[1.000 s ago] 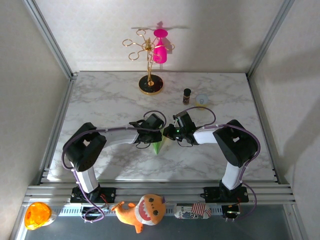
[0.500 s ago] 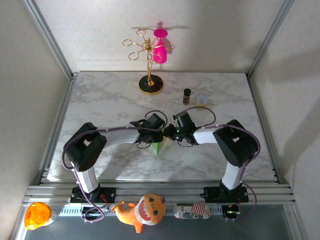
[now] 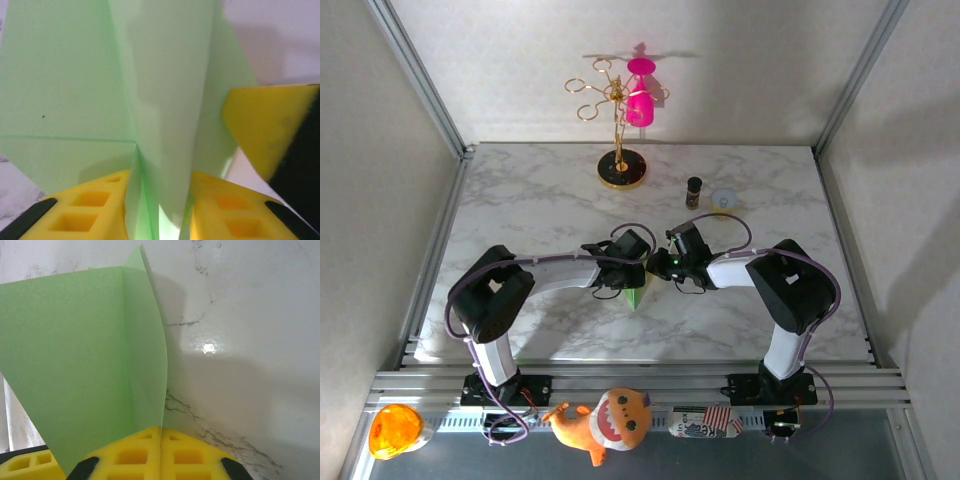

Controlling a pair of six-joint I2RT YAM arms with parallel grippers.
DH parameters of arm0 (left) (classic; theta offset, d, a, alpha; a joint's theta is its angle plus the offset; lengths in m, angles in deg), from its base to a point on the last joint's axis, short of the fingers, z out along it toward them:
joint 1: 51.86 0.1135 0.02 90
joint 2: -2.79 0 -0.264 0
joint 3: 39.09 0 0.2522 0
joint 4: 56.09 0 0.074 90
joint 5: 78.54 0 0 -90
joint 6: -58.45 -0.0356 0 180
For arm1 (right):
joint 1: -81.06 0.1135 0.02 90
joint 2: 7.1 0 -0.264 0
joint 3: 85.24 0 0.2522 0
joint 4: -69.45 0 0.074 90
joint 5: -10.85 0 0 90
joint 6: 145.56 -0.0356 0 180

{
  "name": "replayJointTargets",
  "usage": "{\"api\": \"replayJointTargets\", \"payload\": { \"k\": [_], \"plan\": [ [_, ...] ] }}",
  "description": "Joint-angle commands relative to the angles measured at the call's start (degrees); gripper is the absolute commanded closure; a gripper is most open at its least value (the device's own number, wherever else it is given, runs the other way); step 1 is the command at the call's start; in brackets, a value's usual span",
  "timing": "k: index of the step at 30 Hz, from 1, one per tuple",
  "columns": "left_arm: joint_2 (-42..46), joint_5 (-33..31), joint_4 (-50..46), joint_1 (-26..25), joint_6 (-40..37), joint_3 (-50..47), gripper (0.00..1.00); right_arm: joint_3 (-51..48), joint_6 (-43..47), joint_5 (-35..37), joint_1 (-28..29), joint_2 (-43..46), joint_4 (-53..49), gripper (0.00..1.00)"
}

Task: Fold a paper plane with a square sheet of paper (pick it up from the middle)
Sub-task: Move the paper plane to the center of the table.

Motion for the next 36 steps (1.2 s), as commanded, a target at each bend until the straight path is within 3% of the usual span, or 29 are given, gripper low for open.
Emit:
{"api": "replayJointTargets", "payload": {
  "k": [1, 10, 15, 21, 26, 30, 36],
  "plan": [
    [-1.3, -2.9, -3.7, -0.5, -0.4, 1.6, 0.71, 1.4, 1.1, 0.4, -0.4, 0.2, -1.3, 0.95],
    [-0.8, -5.3, -3.8, -0.5, 1.6, 2.9, 0.76, 1.5, 1.3, 1.1, -0.4, 1.1, -1.9, 0.93],
    [-1.3, -5.8, -4.4, -0.5, 1.9, 3.2, 0.83, 1.6, 1.4, 1.5, -0.4, 1.7, -2.2, 0.86],
    [-1.7, -7.0, -5.5, -0.4, 1.1, 4.8, 0.93, 1.3, 1.8, 4.8, -0.5, 5.1, -4.3, 0.66],
    [-2.6, -9.4, -8.1, 1.1, -2.4, 8.8, 0.94, 0.4, 3.9, 14.3, -1.4, 12.5, -9.8, 0.48],
    [-4.7, -9.9, -9.5, 3.8, -6.1, 13.1, 0.94, -2.3, 4.4, 21.2, -3.3, 18.2, -12.0, 0.4],
    [-11.3, -8.4, -10.8, 7.7, -11.0, 21.6, 0.95, -7.2, 2.9, 23.1, -7.4, 23.9, -11.5, 0.35]
  ]
}}
